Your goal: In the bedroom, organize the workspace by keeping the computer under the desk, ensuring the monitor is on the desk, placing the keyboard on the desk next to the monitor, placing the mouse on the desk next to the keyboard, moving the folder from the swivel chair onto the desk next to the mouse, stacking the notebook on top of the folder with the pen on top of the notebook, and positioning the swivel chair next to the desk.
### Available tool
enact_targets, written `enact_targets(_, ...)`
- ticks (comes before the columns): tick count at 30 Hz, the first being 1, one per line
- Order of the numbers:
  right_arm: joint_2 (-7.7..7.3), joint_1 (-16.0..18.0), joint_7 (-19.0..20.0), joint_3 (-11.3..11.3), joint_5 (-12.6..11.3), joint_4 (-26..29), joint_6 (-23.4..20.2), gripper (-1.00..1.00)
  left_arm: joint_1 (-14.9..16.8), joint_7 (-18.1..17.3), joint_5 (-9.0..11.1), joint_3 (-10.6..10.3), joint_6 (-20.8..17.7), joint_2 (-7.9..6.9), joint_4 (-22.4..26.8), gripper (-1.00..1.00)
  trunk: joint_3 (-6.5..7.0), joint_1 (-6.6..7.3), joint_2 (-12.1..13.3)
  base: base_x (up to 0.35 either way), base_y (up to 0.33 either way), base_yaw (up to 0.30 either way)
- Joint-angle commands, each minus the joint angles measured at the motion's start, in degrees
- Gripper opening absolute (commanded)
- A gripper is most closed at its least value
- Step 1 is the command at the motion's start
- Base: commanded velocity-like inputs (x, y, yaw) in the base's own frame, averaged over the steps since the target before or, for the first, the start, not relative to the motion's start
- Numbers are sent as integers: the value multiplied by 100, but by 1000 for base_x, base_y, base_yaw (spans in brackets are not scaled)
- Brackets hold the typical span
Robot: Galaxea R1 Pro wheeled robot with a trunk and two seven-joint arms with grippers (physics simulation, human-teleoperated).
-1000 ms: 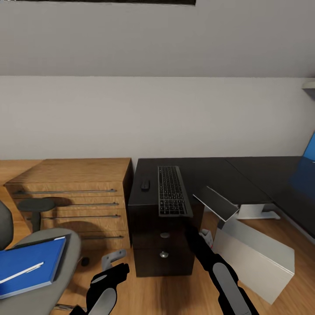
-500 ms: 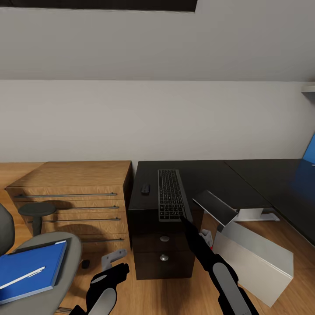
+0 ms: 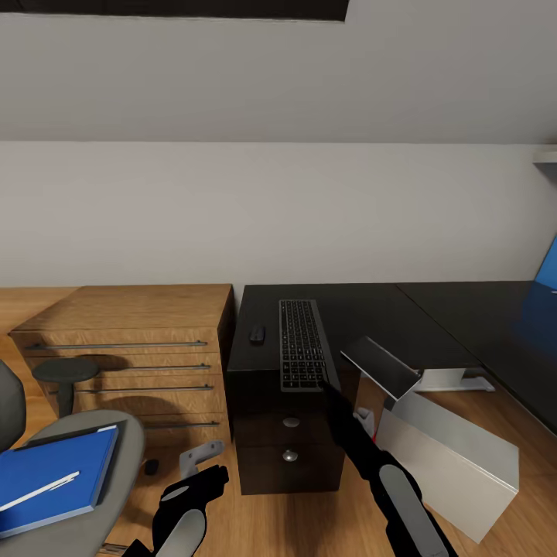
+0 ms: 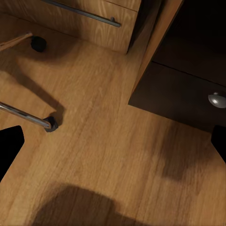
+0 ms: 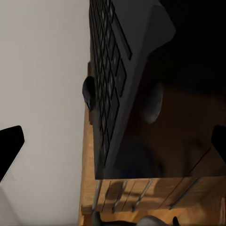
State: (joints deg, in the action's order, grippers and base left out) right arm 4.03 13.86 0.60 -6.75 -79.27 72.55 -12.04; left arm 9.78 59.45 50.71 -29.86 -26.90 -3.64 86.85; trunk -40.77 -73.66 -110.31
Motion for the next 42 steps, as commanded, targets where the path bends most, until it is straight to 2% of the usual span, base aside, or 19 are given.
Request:
enact_targets(1,2,3,7,4,-84,-13,-17,100,7,41,26,-11,-26,-5,7,100,-6,1,-3,0,0,0)
enact_targets(10,2,3,2,-7,-249,-69,-14,100,7,40,26,-11,-20,-5,7,100,-6,1,-3,0,0,0)
enact_targets(42,1,3,10,-15,-255,-83,0,100,7,40,27,-19,-17,-5,5,100,-6,1,-3,49,0,0)
